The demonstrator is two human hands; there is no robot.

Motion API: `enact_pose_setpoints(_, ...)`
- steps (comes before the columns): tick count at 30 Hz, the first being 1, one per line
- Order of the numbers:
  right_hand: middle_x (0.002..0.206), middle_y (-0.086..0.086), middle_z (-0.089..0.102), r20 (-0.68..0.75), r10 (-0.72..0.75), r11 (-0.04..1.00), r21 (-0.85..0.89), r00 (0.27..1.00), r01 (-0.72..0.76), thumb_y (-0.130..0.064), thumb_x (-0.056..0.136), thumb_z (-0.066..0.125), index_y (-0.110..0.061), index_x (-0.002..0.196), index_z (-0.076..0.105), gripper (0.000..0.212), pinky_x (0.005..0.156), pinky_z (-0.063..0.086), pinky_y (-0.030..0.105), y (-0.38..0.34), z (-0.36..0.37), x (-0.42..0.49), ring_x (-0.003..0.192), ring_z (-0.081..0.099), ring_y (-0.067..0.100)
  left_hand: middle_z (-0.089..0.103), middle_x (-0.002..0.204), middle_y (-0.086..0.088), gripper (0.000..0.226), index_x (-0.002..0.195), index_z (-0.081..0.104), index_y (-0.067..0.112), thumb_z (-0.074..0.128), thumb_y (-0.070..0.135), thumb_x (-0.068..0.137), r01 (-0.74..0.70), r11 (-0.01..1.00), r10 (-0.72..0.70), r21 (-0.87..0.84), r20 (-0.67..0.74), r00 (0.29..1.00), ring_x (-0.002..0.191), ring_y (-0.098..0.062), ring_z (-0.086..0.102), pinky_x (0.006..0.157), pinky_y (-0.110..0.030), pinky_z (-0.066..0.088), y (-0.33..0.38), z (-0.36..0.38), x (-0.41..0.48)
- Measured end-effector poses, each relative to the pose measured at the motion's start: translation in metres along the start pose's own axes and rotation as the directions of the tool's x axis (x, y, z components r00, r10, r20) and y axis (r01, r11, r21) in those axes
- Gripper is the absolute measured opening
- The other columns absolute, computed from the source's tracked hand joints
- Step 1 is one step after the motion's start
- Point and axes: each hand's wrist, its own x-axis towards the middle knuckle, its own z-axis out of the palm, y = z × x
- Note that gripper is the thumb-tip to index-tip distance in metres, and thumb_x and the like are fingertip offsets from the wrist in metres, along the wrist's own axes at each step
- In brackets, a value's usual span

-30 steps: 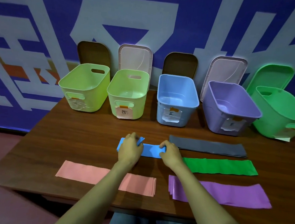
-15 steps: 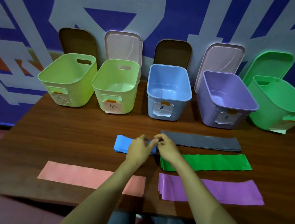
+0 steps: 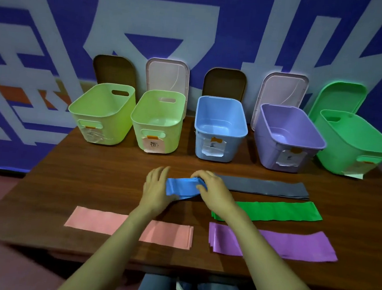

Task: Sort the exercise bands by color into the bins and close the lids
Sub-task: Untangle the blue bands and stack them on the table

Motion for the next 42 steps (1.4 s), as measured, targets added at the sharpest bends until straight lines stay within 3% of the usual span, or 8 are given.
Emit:
enact_pose_setpoints(4, 0.105, -0.002, 0.058, -0.008, -0.236, 0.971, -0.054, 0.972, 0.235, 0.005, 0.082, 0.048, -0.017, 0.101, 0.062, 0.032, 0.089, 0.042, 0.026, -0.018, -0.022, -0.013, 0.101, 0.052, 0.015, 0.037, 0.146, 0.003, 0.05, 0.12, 0.054, 0.021, 0.072, 0.039, 0.077, -0.173, 0.985, 0.172, 0.001, 0.109, 0.979, 0.142, -0.021, 0.02, 0.115, -0.051, 0.009, 0.001, -0.004, -0.005)
enact_pose_setpoints(8, 0.104, -0.002, 0.057, -0.069, -0.266, 0.959, -0.116, 0.961, 0.257, 0.005, 0.082, 0.047, -0.016, 0.1, 0.062, 0.032, 0.088, 0.042, 0.027, -0.024, -0.045, -0.025, 0.1, 0.052, 0.016, 0.059, 0.076, 0.005, 0.023, 0.082, 0.054, 0.022, 0.075, 0.032, 0.077, -0.137, 0.937, 0.183, -0.32, 0.119, 0.976, 0.076, -0.019, 0.056, 0.07, -0.031, 0.042, 0.017, -0.01, -0.021)
enact_pose_setpoints(16, 0.103, -0.009, 0.049, -0.255, -0.173, 0.984, -0.089, 0.951, 0.155, 0.006, 0.087, 0.048, -0.014, 0.105, 0.06, 0.029, 0.082, 0.035, 0.015, -0.014, -0.1, -0.024, 0.095, 0.047, 0.007, 0.059, 0.072, 0.008, 0.017, 0.082, 0.061, 0.02, 0.077, 0.018, 0.075, -0.19, 0.826, 0.267, -0.53, 0.073, 0.961, 0.064, 0.001, 0.051, 0.056, -0.011, 0.039, 0.056, -0.03, -0.014)
enact_pose_setpoints(22, 0.118, 0.007, 0.055, -0.334, -0.082, 0.996, -0.067, 0.939, 0.063, 0.005, 0.088, 0.046, -0.011, 0.113, 0.057, 0.032, 0.088, 0.03, 0.012, 0.01, -0.127, 0.022, 0.108, 0.051, 0.019, 0.06, 0.092, 0.004, 0.034, 0.1, 0.056, 0.017, 0.077, 0.01, 0.075, -0.162, 0.743, 0.194, -0.65, -0.022, 0.981, 0.081, -0.012, 0.057, 0.073, -0.027, 0.05, 0.08, -0.033, 0.028)
enact_pose_setpoints(25, 0.126, 0.007, 0.052, -0.312, -0.028, 0.994, -0.108, 0.95, -0.007, 0.002, 0.09, 0.044, -0.014, 0.121, 0.054, 0.036, 0.096, 0.033, 0.022, 0.024, -0.141, 0.076, 0.116, 0.049, 0.022, 0.056, 0.098, 0.006, 0.048, 0.104, 0.045, 0.038, 0.076, 0.015, 0.076, -0.189, 0.714, 0.205, -0.674, -0.057, 0.977, 0.087, -0.022, 0.063, 0.076, -0.038, 0.054, 0.099, -0.037, 0.066)
enact_pose_setpoints(31, 0.129, 0.012, 0.052, -0.194, 0.06, 0.976, -0.194, 0.979, -0.099, 0.0, 0.09, 0.043, -0.015, 0.123, 0.045, 0.036, 0.09, 0.043, 0.038, 0.046, -0.165, 0.201, 0.109, 0.052, 0.034, 0.06, 0.088, -0.004, 0.022, 0.089, 0.049, 0.031, 0.062, 0.014, 0.084, -0.156, 0.833, 0.123, -0.53, -0.097, 0.988, 0.066, -0.025, 0.058, 0.068, -0.042, 0.051, 0.138, -0.038, 0.159)
enact_pose_setpoints(36, 0.097, 0.01, 0.05, -0.042, 0.07, 0.944, -0.32, 0.997, -0.079, 0.007, 0.084, 0.037, -0.016, 0.113, 0.037, 0.037, 0.06, 0.034, 0.034, 0.051, -0.16, 0.256, 0.072, 0.042, 0.029, 0.057, 0.083, -0.004, 0.014, 0.087, 0.051, 0.023, 0.063, 0.016, 0.083, 0.11, 0.907, -0.056, -0.407, 0.143, 0.988, 0.074, -0.032, 0.064, 0.071, -0.039, 0.053, 0.146, -0.029, 0.211)
enact_pose_setpoints(42, 0.088, 0.011, 0.044, 0.217, 0.158, 0.919, -0.388, 0.963, -0.063, 0.006, 0.084, 0.037, -0.009, 0.114, 0.039, 0.034, 0.06, 0.03, 0.036, 0.069, -0.136, 0.287, 0.074, 0.043, 0.029, 0.065, 0.105, -0.014, 0.016, 0.098, 0.06, 0.011, 0.056, 0.008, 0.082, 0.172, 0.982, -0.128, -0.083, 0.382, 0.915, 0.097, -0.029, 0.06, 0.077, -0.03, 0.046, 0.148, -0.018, 0.247)
